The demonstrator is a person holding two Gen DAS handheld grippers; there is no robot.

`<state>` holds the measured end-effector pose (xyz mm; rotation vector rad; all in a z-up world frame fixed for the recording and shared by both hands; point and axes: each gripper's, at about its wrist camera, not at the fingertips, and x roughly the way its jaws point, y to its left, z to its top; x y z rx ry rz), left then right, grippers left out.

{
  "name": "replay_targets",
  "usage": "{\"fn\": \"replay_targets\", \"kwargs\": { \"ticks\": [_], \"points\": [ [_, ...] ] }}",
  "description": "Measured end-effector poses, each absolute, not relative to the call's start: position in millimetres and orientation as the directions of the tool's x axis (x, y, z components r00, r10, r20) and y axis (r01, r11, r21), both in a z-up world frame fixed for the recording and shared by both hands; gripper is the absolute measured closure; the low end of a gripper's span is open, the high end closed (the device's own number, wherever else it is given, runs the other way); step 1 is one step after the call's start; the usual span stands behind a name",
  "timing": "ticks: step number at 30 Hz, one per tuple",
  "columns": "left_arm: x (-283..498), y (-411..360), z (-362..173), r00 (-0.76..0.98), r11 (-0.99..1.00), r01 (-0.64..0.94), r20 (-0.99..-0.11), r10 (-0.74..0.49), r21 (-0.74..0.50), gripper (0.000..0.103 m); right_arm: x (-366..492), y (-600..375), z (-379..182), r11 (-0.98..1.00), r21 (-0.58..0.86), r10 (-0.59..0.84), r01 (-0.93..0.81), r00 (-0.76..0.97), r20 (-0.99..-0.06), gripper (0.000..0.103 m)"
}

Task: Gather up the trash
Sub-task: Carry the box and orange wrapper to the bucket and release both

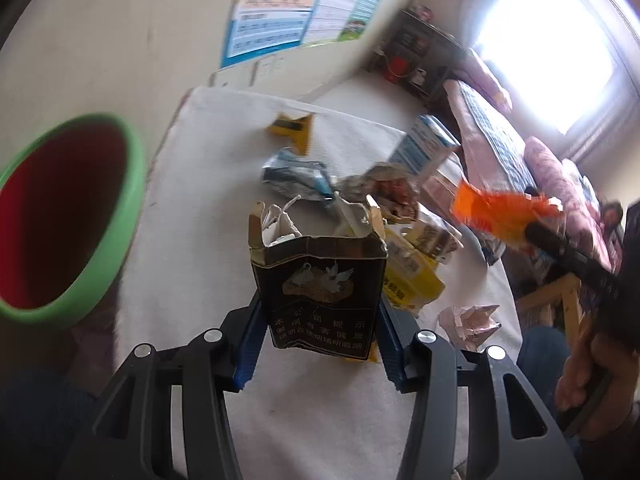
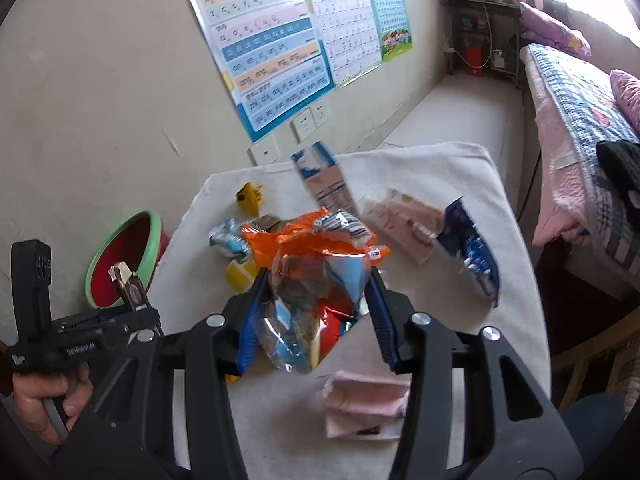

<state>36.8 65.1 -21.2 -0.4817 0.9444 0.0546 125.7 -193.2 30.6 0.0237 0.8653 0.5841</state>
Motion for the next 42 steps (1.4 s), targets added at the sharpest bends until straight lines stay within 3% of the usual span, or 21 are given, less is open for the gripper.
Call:
{"fn": "replay_targets", "kwargs": {
  "ticks": [15,27,42],
  "points": [
    [5.9,116.5,7.3,0.674,0.856,-0.320,-0.732,-0.096,-0.406,0.056,98.1,-128.6,45.4,0.774,0.221,0.544,-0.594,0.445,-0.711,0.056],
    [-39.9,189.2,13.3,0.688,0.780,-0.461,-0.726,0.014,-0.423,0.056,77.5,-54.3,44.0,0.683,0.221,0.594,-0.696,0.353,-0.723,0.056],
    [-74.3,238.5,31.7,0.681,0.769,-0.511,-0.727,0.090,-0.383,0.055,57.3,35.9,64.5,0.588,0.229,0.663,-0.776,0.299,-0.687,0.056]
  ]
}}
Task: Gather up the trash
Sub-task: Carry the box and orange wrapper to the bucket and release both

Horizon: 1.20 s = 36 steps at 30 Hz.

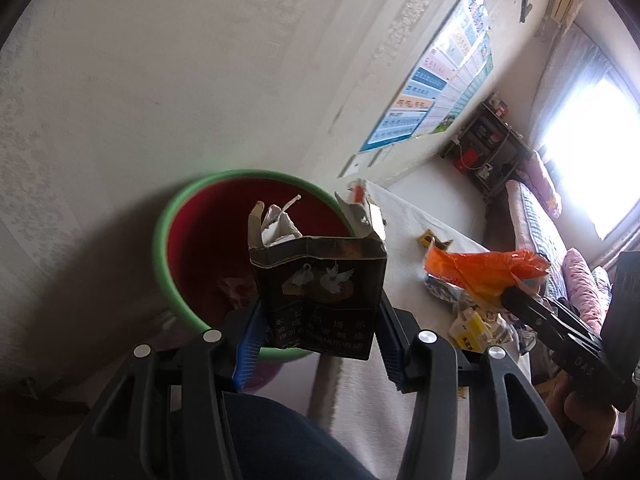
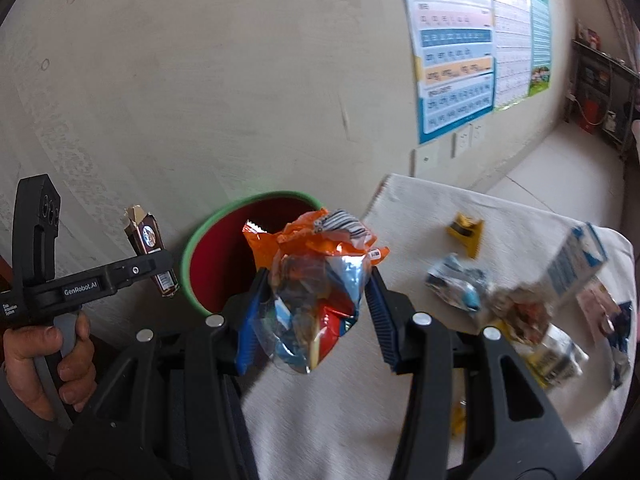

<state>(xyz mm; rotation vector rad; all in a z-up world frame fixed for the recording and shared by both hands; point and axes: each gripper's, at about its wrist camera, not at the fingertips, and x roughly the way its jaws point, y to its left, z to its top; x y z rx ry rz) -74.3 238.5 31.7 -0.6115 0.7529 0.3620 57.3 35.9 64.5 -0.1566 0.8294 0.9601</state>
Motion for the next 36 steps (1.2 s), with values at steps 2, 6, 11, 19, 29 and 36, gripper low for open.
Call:
{"fn": "replay_targets", "kwargs": {
  "ticks": [2,6,11,19,29,36],
  "points": [
    [-75.0,244.5,31.9,0.675,0.766,-0.519,-0.732,0.094,-0.379,0.055,55.7,48.8,63.5,0.574,0.231,0.668,-0.786,0.286,-0.687,0.056],
    [-74.5,256.0,30.6,0.667,0.764,-0.527,-0.738,0.100,-0.372,0.055,54.7,71.3,59.5,0.549,0.232,0.673,-0.803,0.261,-0.692,0.056],
    [-75.6,268.7,25.7,0.672,0.746,-0.541,-0.733,0.107,-0.387,0.055,56.7,92.9,58.4,0.537,0.224,0.670,-0.813,0.251,-0.698,0.056],
    [-70.2,293.7,18.5,0.671,0.728,-0.552,-0.735,0.097,-0.408,0.055,68.8,125.3,45.1,0.531,0.210,0.649,-0.821,0.235,-0.723,0.055],
    [-57.3,307.8,19.7,0.663,0.709,-0.562,-0.745,0.078,-0.426,0.043,70.8,166.7,31.7,0.496,0.204,0.626,-0.844,0.185,-0.758,0.037],
    [-64.4,302.1,36.1,0.699,0.712,-0.544,-0.709,0.092,-0.444,0.018,65.4,156.9,26.5,0.513,0.200,0.602,-0.835,0.184,-0.777,0.017]
  ]
}}
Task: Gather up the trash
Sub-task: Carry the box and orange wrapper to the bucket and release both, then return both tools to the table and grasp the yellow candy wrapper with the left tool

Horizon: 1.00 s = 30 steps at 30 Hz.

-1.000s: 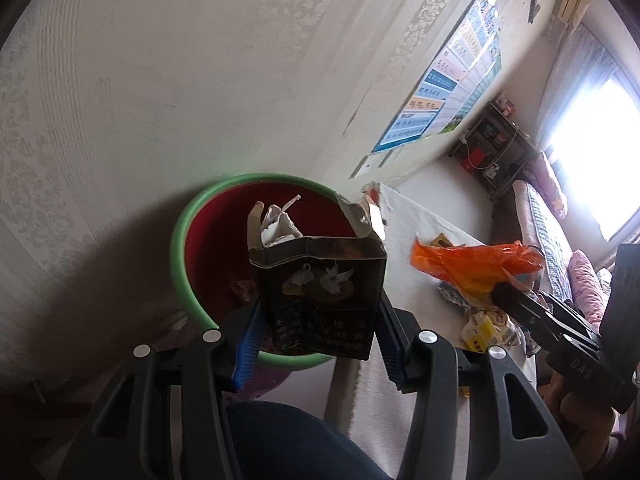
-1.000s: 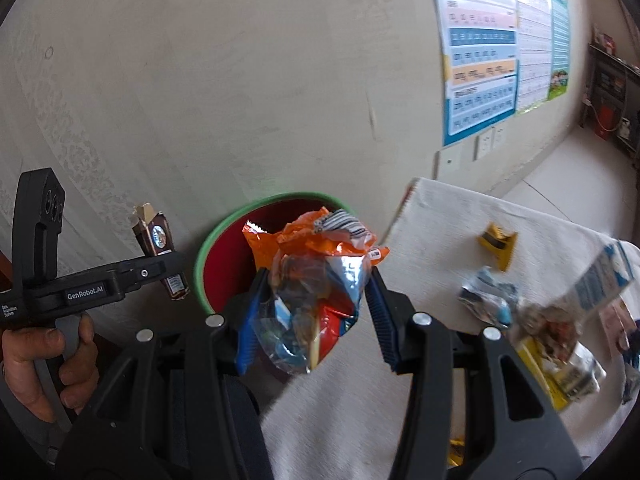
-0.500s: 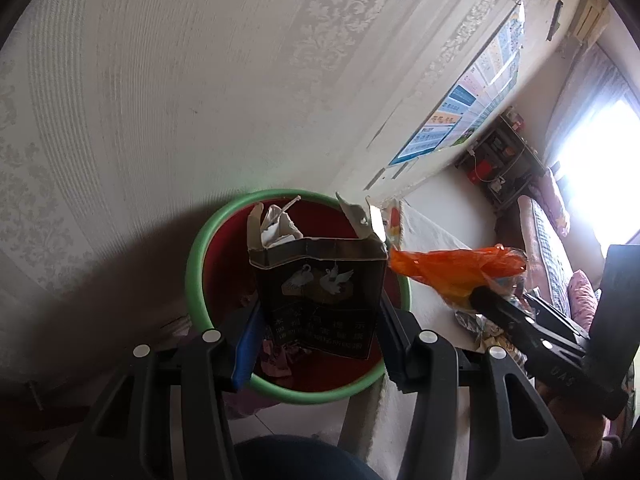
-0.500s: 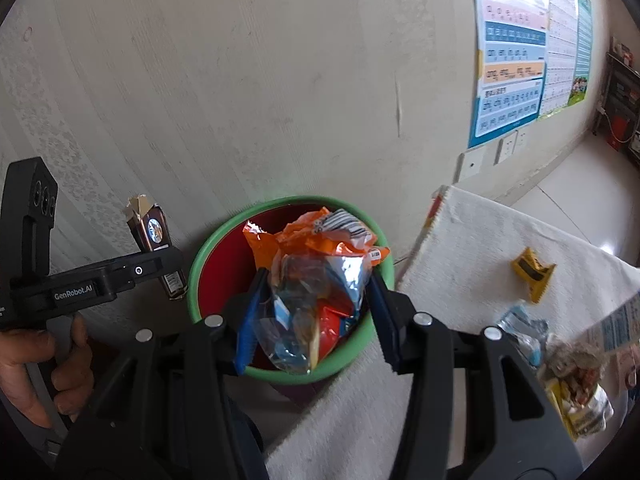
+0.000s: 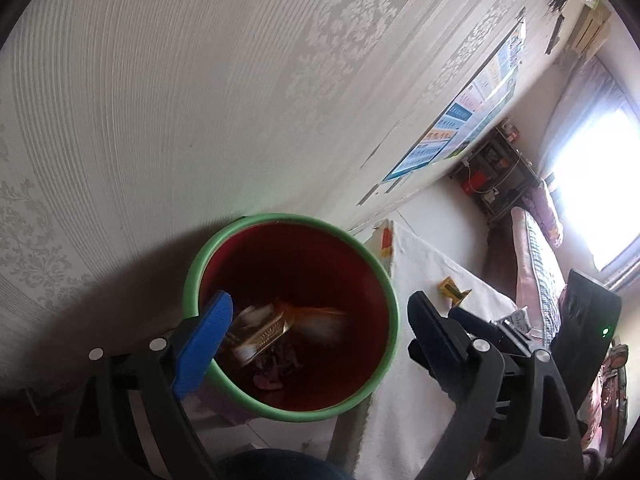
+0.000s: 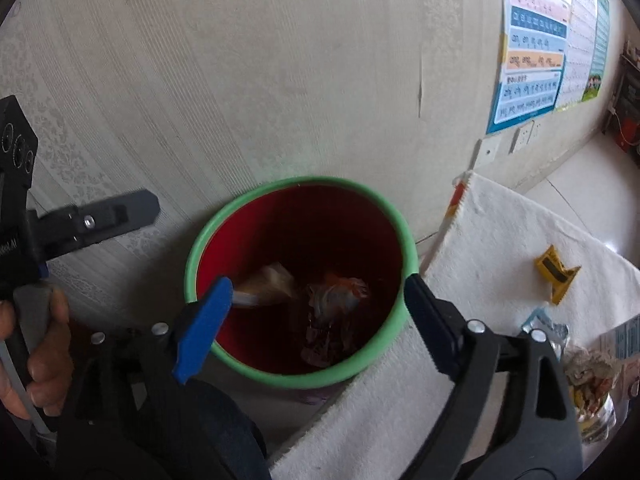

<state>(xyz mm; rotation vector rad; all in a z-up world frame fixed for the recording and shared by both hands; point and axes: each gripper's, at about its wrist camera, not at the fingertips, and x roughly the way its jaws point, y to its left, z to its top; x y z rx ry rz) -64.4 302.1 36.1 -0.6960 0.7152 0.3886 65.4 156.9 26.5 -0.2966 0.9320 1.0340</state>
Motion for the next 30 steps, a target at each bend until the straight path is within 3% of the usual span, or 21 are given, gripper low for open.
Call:
{"fn": "replay_targets", "kwargs": {
  "ticks": [5,12,30],
  "points": [
    [-66.4,295.7,42.0,0.691,0.714,-0.552,-0.715,0.104,-0.431,0.008,64.5,136.8,36.5,0.528,0.205,0.613,-0.824,0.203,-0.763,0.013],
    [-56.9,269.3,51.0,0.667,0.750,-0.537,-0.738,0.098,-0.385,0.008,65.3,97.9,52.3,0.552,0.199,0.621,-0.810,0.240,-0.746,0.005],
    [-6.9,131.4,42.4,0.630,0.867,-0.373,-0.776,-0.027,-0.332,0.008,77.3,-69.1,46.5,0.700,0.260,0.586,-0.665,0.328,-0.741,0.005]
  ]
}}
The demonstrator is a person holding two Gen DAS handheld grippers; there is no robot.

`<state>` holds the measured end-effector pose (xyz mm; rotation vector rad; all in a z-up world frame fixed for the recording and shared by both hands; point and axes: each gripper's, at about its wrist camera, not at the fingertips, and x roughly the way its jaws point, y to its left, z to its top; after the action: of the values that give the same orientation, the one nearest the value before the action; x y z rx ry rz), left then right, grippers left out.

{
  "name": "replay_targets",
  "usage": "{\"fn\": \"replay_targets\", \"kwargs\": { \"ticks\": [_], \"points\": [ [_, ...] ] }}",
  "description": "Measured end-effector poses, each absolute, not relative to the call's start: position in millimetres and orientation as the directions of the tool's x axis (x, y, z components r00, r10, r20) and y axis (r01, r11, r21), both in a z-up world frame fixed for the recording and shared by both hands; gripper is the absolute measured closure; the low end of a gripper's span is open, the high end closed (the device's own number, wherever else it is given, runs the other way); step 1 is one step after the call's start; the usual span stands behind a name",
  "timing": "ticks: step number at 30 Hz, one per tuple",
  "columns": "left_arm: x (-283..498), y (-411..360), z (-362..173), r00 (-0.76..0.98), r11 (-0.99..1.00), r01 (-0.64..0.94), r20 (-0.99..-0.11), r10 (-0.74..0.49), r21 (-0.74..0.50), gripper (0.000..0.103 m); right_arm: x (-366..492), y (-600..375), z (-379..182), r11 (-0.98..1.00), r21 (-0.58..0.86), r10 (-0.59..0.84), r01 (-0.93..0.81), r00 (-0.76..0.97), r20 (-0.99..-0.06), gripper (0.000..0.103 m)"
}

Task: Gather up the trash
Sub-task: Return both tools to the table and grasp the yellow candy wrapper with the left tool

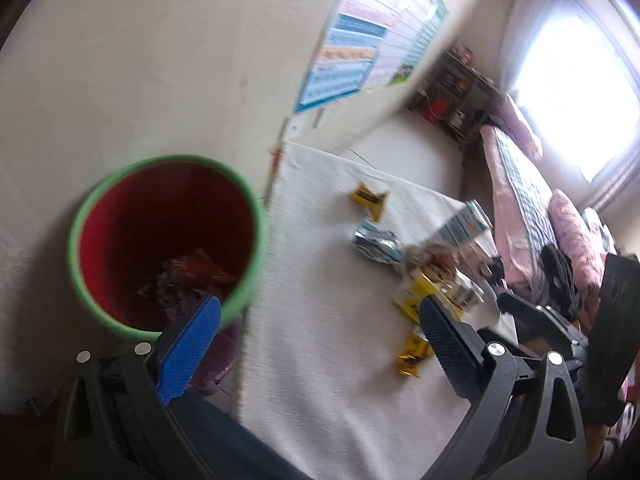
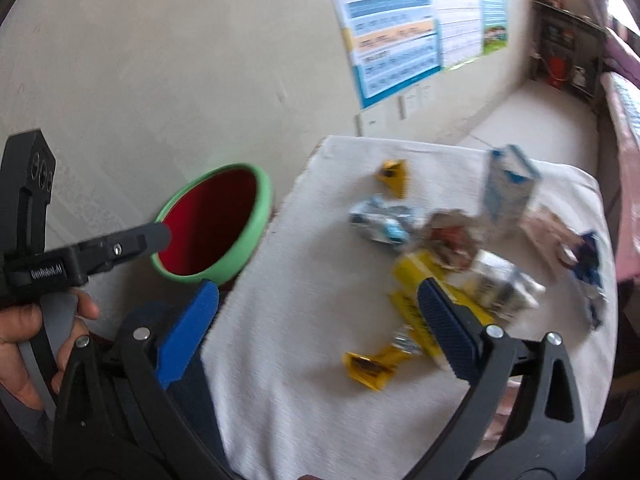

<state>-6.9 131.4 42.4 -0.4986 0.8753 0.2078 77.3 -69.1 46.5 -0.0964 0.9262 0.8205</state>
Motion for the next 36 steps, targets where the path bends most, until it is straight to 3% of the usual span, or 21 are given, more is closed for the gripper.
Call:
{"fn": "replay_targets", "kwargs": {
  "ticks": [8,16,24,33,36],
  "points": [
    [20.8,73.3,26.8,0.603,0.896,-0.298,-0.792,-0.090,-0.329,0.008,96.8,-161.7,37.2,0.796,0.229,0.511,-0.560,0.420,-0.749,0.005],
    [46.1,21.7,-1.2,0.532,0.928,-0.213,-0.833,-0.152,-0.306,0.008,100.8,-229.4,-5.5,0.867,0.214,0.408,-0.449,0.395,-0.823,0.005],
    [63.4,-11.4,-43.1,0.417,0.968,-0.123,-0.897,-0.149,-0.218,0.008,102.3,-225.3,-43.7,0.882,0.189,0.344,-0.432,0.316,-0.884,0.005],
    [76.0,-25.2,-62.8,0.411,0.979,-0.064,-0.899,-0.152,-0.194,0.009,105.9,-203.7,-68.2,0.883,0.125,0.282,-0.452,0.298,-0.912,0.005],
    [77.9,-24.6,-71.8,0.398,0.980,-0.061,-0.905,-0.149,-0.188,0.022,108.4,-205.4,-75.1,0.891,0.116,0.265,-0.439,0.295,-0.918,0.007]
  ]
}}
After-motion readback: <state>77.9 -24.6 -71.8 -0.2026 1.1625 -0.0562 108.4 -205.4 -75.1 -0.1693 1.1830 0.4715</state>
